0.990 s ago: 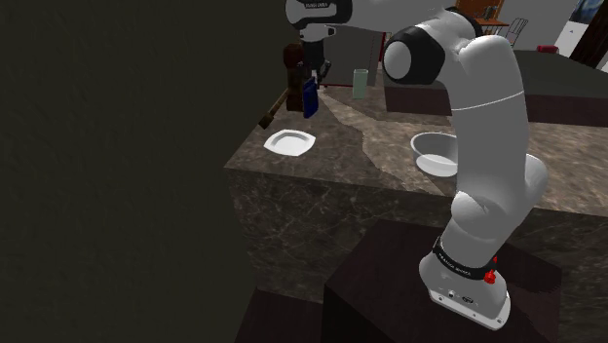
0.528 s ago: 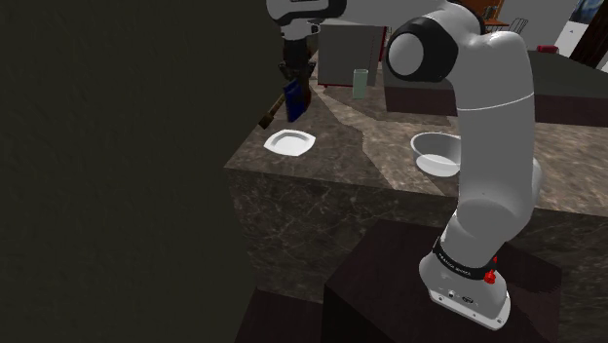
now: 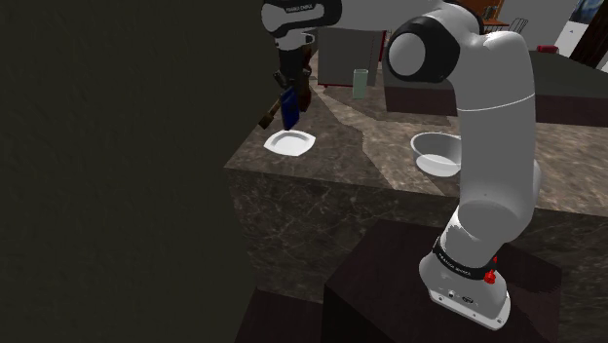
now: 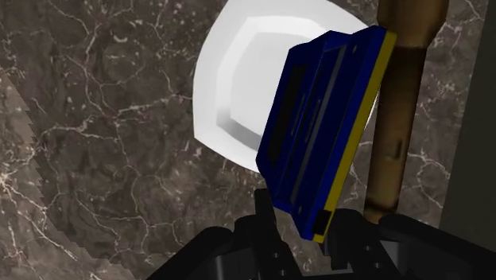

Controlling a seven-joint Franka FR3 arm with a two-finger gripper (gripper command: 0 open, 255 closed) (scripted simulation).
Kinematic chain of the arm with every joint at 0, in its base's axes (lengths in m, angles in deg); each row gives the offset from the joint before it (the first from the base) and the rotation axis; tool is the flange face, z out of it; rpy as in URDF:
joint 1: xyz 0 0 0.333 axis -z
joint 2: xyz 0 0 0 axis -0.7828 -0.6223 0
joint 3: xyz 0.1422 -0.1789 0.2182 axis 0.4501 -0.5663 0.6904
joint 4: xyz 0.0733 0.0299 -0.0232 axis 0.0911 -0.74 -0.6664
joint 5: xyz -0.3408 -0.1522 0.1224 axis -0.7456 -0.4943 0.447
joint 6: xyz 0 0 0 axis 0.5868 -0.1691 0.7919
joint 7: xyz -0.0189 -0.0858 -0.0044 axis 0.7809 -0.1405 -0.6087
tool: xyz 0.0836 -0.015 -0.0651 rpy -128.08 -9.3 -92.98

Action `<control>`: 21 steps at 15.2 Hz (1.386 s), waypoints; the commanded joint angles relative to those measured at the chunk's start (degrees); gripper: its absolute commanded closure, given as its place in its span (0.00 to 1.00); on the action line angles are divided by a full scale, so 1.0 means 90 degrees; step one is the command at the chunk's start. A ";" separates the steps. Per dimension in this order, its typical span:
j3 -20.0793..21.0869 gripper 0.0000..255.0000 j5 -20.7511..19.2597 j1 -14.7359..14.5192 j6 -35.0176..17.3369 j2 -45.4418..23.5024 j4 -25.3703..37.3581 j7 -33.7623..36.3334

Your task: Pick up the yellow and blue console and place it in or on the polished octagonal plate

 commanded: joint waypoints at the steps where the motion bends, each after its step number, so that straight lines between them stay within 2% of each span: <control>1: -0.0001 1.00 -0.0005 -0.0006 -0.0204 0.0052 -0.0252 0.0004; 13: 0.0009 1.00 -0.0006 -0.0026 -0.1231 0.0013 -0.1241 0.0038; 21: 0.0009 1.00 -0.0006 -0.0026 -0.1231 0.0013 -0.1241 0.0038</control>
